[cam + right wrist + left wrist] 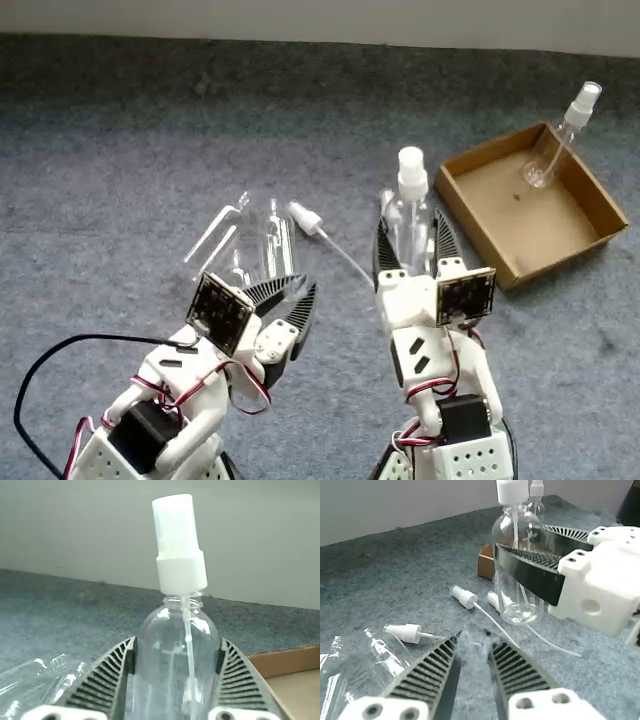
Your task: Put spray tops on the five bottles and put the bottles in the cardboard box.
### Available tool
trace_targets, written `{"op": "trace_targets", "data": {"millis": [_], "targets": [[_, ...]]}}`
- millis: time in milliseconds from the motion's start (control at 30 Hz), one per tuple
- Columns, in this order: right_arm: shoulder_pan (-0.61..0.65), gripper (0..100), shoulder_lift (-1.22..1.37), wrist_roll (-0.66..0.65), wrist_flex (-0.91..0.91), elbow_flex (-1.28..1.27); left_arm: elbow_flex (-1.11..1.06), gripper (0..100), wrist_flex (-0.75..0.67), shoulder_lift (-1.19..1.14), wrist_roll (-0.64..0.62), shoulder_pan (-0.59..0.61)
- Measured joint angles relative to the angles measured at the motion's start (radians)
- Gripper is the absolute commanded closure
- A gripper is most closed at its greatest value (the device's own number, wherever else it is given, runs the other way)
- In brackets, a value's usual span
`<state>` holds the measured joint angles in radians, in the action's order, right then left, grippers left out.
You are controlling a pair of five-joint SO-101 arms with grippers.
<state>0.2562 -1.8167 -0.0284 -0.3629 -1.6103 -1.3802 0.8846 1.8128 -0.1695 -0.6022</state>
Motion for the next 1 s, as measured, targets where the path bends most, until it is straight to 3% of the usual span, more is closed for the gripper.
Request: {"op": "trace_targets", "data": {"millis": [300, 700, 1000], "targets": [[0.000, 86.1, 0.000, 0.032, 0.000, 0.112, -0.075, 99, -0.087, 0.003, 0.000, -0.032], [0.026, 86.1, 0.269, 0.035, -0.046, 0.322, -0.261, 99, -0.413, 0.002, 0.000, -0.031], [0.106, 86.1, 0.393, 0.037, 0.152, 0.322, -0.290, 99, -0.483, 0.000, 0.000, -0.147]]}}
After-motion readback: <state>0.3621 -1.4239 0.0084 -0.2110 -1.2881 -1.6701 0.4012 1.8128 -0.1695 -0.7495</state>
